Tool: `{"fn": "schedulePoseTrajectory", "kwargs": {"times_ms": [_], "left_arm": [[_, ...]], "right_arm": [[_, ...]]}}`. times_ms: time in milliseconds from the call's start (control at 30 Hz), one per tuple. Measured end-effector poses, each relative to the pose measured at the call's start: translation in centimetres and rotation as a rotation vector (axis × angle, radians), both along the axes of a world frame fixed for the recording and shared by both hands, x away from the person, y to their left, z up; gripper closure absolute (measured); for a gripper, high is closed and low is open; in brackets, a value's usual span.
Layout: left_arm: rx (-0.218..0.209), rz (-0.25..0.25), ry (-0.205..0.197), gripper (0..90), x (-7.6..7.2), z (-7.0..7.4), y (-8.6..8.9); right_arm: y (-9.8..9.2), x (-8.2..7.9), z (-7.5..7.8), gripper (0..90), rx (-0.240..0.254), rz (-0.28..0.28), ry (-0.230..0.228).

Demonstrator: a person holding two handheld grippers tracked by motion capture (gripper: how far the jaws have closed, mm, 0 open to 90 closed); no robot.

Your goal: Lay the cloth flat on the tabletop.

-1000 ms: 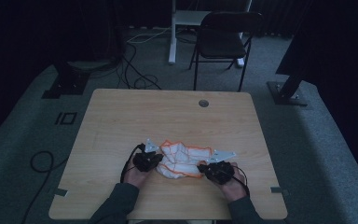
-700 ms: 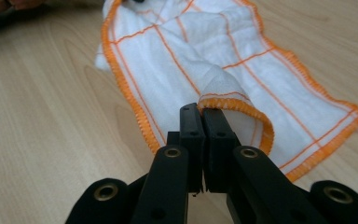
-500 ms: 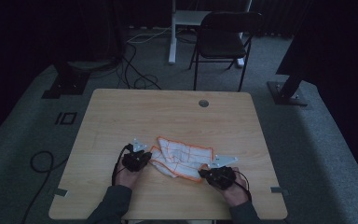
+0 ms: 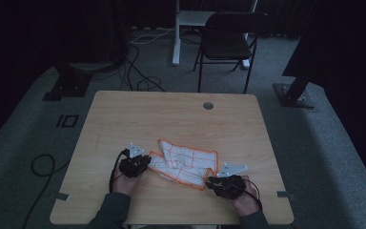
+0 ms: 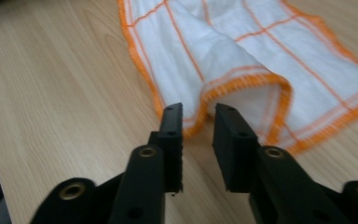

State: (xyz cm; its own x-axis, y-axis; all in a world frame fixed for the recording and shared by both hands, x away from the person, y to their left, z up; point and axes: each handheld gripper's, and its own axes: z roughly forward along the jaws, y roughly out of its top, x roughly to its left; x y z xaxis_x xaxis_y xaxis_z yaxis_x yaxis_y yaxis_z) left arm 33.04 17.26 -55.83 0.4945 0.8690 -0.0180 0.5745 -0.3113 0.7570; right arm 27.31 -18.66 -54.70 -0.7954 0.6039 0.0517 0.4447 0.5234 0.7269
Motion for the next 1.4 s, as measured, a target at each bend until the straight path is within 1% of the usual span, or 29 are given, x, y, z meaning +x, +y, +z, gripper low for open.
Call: {"fn": "schedulePoseTrajectory", "kwargs": {"times_ms": [67,133,200,233,267,300,367,467,500,600,633,733,800,900,933,967,1033,1133,1167,1300,1333,1367,1400], "left_arm": [[0.008,0.009,-0.008,77.8,0.3,0.2,0.1],[0.008,0.008,-0.009,76.4,0.7,0.4,0.1],[0.018,0.006,-0.006,74.5,1.2,0.4,-0.1],[0.018,0.006,-0.006,74.0,1.2,0.4,-0.1],[0.018,0.006,-0.006,74.0,1.2,0.4,-0.1],[0.033,0.001,-0.001,72.6,1.9,0.2,-0.4],[0.042,-0.004,0.001,70.6,2.4,0.0,-0.7],[0.049,-0.011,0.007,67.9,2.9,-0.2,-1.2],[0.051,-0.017,0.016,67.0,3.1,-0.3,-1.4],[0.055,-0.030,0.021,65.1,3.5,-0.4,-1.8],[0.057,-0.032,0.022,64.9,3.6,-0.5,-1.9],[0.060,-0.039,0.030,64.9,3.8,-0.6,-2.0],[0.060,-0.041,0.036,65.0,3.9,-0.8,-2.0],[0.054,-0.041,0.036,65.2,3.9,-0.8,-2.0],[0.053,-0.041,0.039,65.4,4.0,-0.9,-1.8],[0.054,-0.041,0.038,65.4,4.0,-0.9,-1.8],[0.057,-0.045,0.039,65.3,3.9,-0.9,-1.7],[0.056,-0.045,0.039,64.5,3.9,-0.9,-1.7],[0.055,-0.046,0.040,64.1,3.9,-1.0,-1.6],[0.060,-0.053,0.036,64.5,3.8,-1.0,-1.5],[0.060,-0.053,0.036,65.6,3.8,-1.0,-1.5],[0.052,-0.061,0.040,70.6,3.6,-1.0,-1.3],[0.052,-0.061,0.040,73.5,3.6,-1.0,-1.3]], "right_arm": [[-0.7,0.0,0.3,70.7,0.005,-0.014,-0.010],[-1.3,0.1,0.7,70.8,0.008,-0.035,-0.023],[-1.9,0.4,1.0,72.5,0.013,-0.062,-0.039],[-1.9,0.4,1.0,72.5,0.013,-0.062,-0.039],[-2.1,0.7,1.1,73.0,0.012,-0.076,-0.046],[-2.4,1.4,1.2,74.1,0.014,-0.103,-0.060],[-2.5,2.1,1.2,75.7,0.018,-0.123,-0.067],[-2.6,3.4,0.8,76.1,0.016,-0.154,-0.064],[-2.6,3.9,0.6,76.2,0.011,-0.164,-0.065],[-2.5,5.2,0.2,76.2,-0.012,-0.195,-0.077],[-2.5,5.4,0.1,76.2,-0.021,-0.207,-0.089],[-2.3,6.2,-0.2,76.2,-0.026,-0.231,-0.115],[-2.2,6.7,-0.4,75.9,-0.029,-0.243,-0.123],[-2.2,7.2,-0.7,75.7,-0.031,-0.256,-0.123],[-2.0,7.8,-1.1,74.3,-0.038,-0.261,-0.107],[-1.8,7.9,-1.2,74.2,-0.047,-0.263,-0.106],[-1.6,8.2,-1.3,73.9,-0.051,-0.251,-0.112],[-1.3,8.5,-1.3,73.1,-0.060,-0.253,-0.117],[-1.1,8.8,-1.4,69.9,-0.060,-0.256,-0.118],[-0.8,9.4,-1.8,66.5,-0.069,-0.266,-0.107],[-0.8,9.4,-1.8,66.5,-0.069,-0.266,-0.107],[-0.7,9.6,-2.3,63.7,-0.068,-0.271,-0.090],[-0.7,9.7,-2.3,63.3,-0.067,-0.272,-0.083]]}}
